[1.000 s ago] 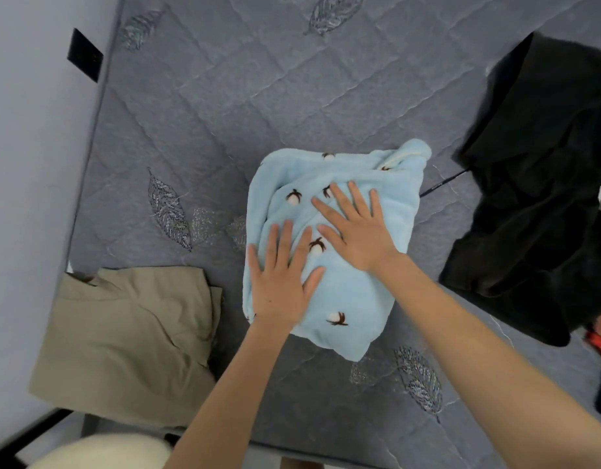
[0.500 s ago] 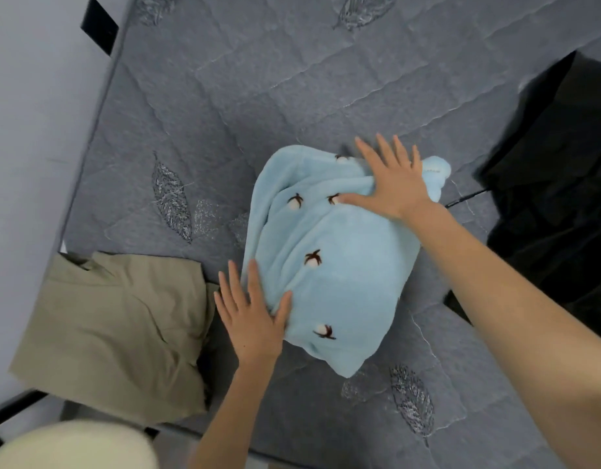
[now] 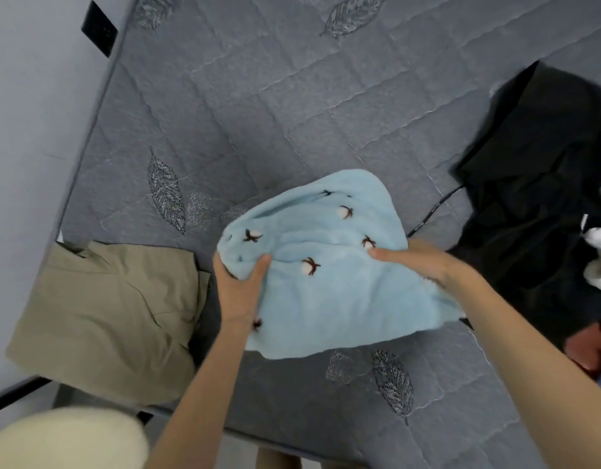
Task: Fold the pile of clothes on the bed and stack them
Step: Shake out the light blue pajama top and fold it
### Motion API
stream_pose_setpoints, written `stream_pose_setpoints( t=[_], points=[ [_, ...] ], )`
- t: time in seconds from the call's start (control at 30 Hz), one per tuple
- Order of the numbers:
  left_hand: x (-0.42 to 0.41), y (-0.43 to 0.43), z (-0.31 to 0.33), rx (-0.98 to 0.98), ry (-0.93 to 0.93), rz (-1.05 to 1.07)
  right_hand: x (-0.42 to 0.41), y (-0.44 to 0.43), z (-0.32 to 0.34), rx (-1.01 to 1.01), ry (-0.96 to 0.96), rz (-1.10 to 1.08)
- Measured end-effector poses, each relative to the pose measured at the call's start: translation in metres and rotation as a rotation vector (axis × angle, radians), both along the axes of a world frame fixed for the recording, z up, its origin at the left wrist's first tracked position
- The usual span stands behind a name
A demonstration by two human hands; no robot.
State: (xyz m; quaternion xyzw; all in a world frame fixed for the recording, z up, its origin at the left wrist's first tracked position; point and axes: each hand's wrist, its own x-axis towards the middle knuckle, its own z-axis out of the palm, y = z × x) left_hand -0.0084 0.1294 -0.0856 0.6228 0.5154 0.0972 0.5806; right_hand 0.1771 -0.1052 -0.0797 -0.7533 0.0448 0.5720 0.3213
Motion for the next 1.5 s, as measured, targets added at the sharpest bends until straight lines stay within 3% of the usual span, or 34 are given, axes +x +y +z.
stream_pose_setpoints(
  t=[0.1,0.17,0.23,0.33,0.5,0.7,1.03,1.3,1.5],
  points=[
    [0.001,0.019,0.0,-0.001,-0.002,-0.106,-0.031,-0.014,-0.024,-0.069,-0.345,-0.007],
    [-0.004,0.02,-0.004,-0.105,0.091,-0.076,-0.041,-0.009,-0.032,-0.029,-0.438,-0.113],
    [-0.016,0.016,-0.007,-0.242,0.189,-0.078,-0.043,-0.002,-0.032,0.107,-0.367,-0.253],
    [-0.039,0.009,-0.009,-0.357,0.163,-0.259,-0.049,0.005,-0.024,0.253,-0.257,-0.236],
    [-0.039,0.015,0.005,-0.266,0.048,-0.285,-0.067,0.004,0.005,0.352,-0.119,-0.277],
    [-0.035,0.041,0.049,-0.208,-0.026,-0.303,-0.106,0.018,0.054,0.366,-0.123,-0.497],
    [-0.124,0.181,0.122,-0.186,-0.015,-0.215,-0.197,0.152,0.129,0.482,-0.2,-0.608],
    [-0.197,0.295,0.116,-0.132,0.118,-0.081,-0.281,0.273,0.104,0.537,-0.254,-0.676],
    [-0.216,0.324,0.047,-0.093,0.242,-0.15,-0.316,0.306,0.026,0.346,-0.269,-0.641]
  ],
)
